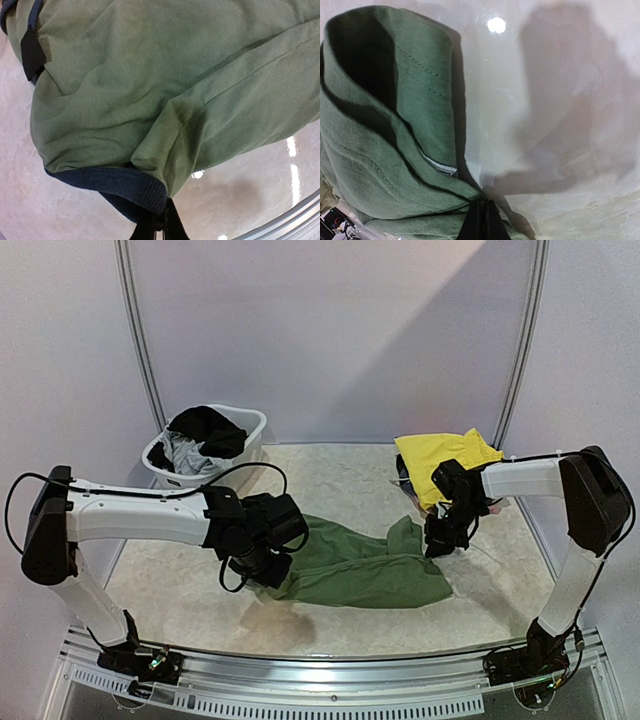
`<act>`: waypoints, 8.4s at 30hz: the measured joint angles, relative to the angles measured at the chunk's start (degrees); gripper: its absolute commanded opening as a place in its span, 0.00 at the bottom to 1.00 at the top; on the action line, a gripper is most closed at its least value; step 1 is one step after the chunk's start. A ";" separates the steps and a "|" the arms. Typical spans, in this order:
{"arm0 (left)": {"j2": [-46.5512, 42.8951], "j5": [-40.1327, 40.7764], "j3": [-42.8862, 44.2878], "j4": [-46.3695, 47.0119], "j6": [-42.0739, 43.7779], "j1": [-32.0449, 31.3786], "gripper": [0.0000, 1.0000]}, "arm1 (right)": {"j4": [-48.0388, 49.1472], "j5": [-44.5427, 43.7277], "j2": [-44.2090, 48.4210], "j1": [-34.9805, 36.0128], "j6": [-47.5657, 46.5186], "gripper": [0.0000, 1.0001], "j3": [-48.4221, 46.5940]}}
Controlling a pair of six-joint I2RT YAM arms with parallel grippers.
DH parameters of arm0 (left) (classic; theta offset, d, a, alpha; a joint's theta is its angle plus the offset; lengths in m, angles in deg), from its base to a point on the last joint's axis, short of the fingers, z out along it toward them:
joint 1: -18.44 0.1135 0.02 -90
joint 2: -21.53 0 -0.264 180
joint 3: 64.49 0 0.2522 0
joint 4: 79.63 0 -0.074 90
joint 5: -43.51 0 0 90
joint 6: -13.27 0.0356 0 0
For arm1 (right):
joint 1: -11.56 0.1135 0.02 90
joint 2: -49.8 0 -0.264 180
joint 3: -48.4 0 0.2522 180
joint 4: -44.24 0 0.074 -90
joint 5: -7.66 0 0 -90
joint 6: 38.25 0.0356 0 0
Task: Fold and stack the mixed laundry pile
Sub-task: Pick up the crumpled tank top from the center of the board, then flatten out the crumpled tank top at the center of the board, then move the bin to the corner of the board, then smooth out the flattened tank top at the center of the board.
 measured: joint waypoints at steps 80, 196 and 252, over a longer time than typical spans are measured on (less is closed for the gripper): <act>13.44 -16.87 40.22 -10.91 -1.68 31.67 0.91 | -17.29 -15.58 -4.52 -3.06 -7.61 0.63 -44.30; -4.33 1.84 32.30 -29.44 14.75 20.83 0.82 | -13.70 5.29 36.15 42.56 36.72 0.62 22.64; 1.03 -12.28 18.64 -21.77 23.37 2.62 0.59 | -27.28 -4.20 44.61 38.36 43.54 0.00 29.77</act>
